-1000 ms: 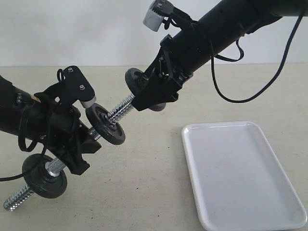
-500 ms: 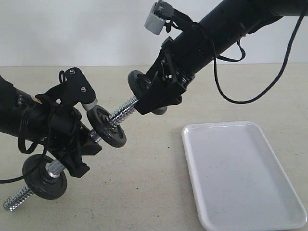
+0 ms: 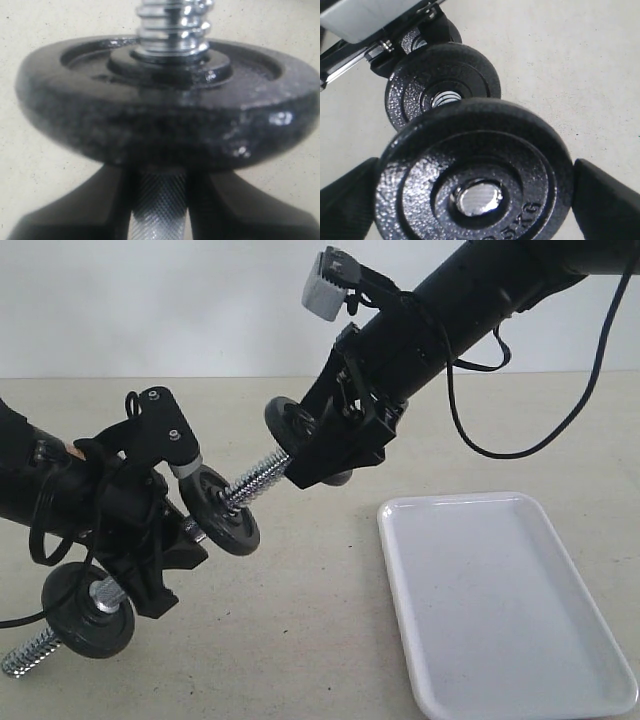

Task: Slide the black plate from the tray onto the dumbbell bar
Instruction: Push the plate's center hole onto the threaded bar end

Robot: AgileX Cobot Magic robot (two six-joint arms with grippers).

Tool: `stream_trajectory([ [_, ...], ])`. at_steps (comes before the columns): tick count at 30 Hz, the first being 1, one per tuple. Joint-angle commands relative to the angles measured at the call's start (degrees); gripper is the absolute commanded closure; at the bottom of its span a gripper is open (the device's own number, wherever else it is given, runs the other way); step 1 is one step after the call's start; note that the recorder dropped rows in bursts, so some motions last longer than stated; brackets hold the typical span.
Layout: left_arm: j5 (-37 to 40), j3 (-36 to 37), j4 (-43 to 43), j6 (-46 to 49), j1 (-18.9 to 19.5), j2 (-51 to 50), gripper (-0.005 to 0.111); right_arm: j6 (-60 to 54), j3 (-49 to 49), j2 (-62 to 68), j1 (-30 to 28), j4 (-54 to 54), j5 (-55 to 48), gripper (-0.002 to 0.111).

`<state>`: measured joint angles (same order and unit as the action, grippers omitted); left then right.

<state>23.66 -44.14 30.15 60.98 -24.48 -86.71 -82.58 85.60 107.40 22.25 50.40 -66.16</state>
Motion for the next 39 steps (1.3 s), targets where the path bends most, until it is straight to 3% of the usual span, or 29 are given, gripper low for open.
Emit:
stream_trajectory([
  [1, -21.27, -2.43, 2.81, -0.80, 0.50, 2.36, 0.102, -0.62, 0.15, -0.79, 0.03, 1.63, -3.80, 0.108],
  [10, -22.29, -2.43, -4.62, -0.53, 0.50, 2.36, 0.102, -3.13, 0.15, -0.79, 0.03, 3.12, -3.80, 0.108],
  [39, -22.73, -2.91, -4.04, -7.02, 0.50, 2.36, 0.102, -5.51, 0.15, -0.79, 0.03, 9.12, -3.80, 0.108],
])
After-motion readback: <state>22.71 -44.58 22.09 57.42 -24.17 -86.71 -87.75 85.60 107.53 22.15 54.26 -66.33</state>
